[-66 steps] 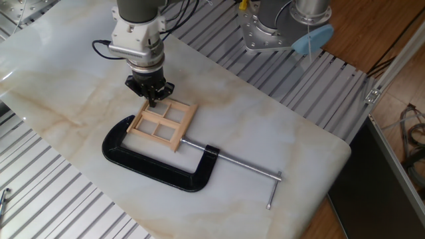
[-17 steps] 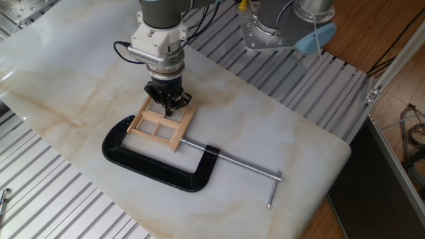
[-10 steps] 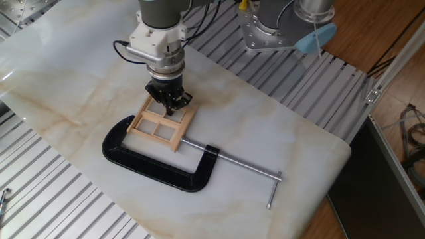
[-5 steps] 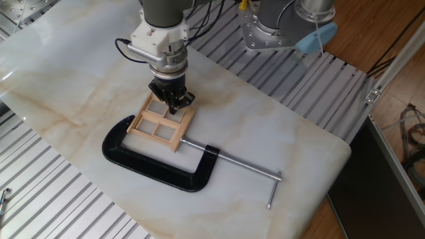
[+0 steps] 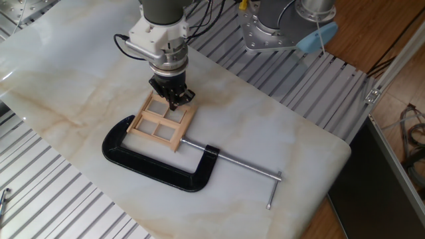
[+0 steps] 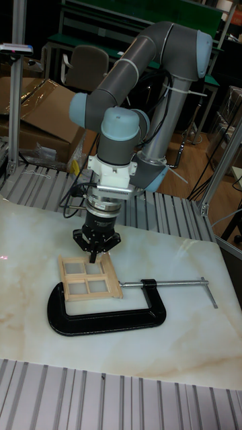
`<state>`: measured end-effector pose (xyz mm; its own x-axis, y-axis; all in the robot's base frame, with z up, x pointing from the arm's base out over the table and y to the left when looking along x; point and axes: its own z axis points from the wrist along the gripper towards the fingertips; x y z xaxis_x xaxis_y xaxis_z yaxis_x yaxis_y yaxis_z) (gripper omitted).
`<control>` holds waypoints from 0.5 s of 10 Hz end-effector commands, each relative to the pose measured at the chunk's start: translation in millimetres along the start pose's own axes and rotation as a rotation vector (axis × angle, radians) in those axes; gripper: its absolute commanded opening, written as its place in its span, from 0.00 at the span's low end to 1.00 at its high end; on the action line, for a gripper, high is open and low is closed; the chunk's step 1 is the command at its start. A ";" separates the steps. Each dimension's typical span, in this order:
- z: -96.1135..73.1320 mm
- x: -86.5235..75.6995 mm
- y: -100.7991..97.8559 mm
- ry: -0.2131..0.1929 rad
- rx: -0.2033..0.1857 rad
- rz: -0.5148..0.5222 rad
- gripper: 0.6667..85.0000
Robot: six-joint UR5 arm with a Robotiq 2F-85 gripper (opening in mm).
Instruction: Close a sliding window
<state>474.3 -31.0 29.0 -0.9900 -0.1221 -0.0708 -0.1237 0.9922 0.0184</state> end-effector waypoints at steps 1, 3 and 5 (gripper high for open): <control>-13.7 2.3 -15.8 0.018 0.032 0.000 0.00; -22.1 0.3 -33.7 0.013 0.066 -0.023 0.00; -28.8 -9.5 -44.0 -0.013 0.090 -0.007 0.00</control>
<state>478.7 -61.7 47.3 -0.9883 -0.1382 -0.0644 -0.1352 0.9896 -0.0495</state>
